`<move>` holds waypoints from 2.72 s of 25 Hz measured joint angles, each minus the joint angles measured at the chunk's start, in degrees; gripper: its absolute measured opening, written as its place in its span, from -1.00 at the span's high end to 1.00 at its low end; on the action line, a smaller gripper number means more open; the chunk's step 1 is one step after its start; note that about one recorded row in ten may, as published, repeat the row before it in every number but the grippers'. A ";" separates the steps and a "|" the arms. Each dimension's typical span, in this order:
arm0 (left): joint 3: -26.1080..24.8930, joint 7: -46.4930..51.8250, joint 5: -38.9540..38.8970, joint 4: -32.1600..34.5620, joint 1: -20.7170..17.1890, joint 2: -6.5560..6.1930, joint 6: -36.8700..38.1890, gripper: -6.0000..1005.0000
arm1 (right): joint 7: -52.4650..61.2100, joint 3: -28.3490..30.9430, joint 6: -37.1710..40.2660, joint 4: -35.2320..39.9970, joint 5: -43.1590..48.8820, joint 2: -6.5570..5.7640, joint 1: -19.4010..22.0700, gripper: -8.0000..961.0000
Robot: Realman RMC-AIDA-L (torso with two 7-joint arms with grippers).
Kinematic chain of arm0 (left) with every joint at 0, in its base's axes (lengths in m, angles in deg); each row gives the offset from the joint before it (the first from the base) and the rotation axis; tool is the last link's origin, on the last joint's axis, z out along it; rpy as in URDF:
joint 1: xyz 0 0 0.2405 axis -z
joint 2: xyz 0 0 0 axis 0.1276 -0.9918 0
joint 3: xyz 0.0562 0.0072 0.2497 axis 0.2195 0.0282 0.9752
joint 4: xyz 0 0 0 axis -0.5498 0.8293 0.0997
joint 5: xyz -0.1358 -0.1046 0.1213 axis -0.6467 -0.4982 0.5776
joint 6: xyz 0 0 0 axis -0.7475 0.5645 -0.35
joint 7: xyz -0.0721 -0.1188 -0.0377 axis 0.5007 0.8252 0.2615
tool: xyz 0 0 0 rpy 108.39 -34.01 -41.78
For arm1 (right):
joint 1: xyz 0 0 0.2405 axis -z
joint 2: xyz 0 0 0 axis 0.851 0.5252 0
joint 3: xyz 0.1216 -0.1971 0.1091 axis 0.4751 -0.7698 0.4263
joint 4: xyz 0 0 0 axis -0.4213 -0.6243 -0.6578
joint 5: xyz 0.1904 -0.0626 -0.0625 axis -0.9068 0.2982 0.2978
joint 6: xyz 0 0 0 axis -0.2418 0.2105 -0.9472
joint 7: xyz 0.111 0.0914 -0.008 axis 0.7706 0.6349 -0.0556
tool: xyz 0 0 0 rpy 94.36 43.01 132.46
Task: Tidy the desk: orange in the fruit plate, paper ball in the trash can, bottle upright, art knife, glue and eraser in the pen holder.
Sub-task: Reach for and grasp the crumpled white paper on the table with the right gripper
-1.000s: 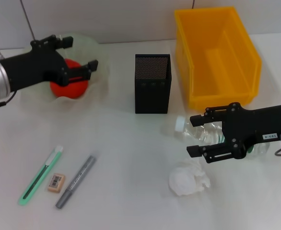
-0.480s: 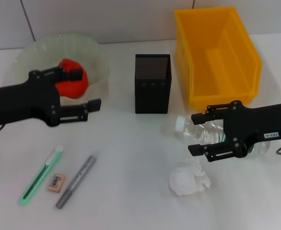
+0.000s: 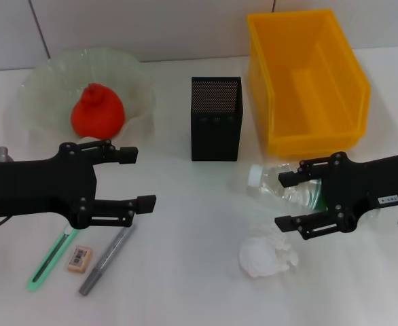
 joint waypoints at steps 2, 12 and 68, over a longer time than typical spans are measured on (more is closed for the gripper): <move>0.00 0.04 0.32 0.04 0.13 0.11 0.03 -0.71 | 1.55 -0.19 0.45 1.73 1.80 0.05 0.00 -0.59; -0.10 0.32 0.40 0.08 0.38 0.18 0.04 -0.71 | 15.53 -4.78 4.54 11.62 12.23 -0.08 -3.43 -0.57; 0.25 0.74 3.97 -0.89 1.55 0.71 -0.32 -0.71 | 28.00 -24.63 -5.66 6.76 18.14 -0.03 -8.24 -0.44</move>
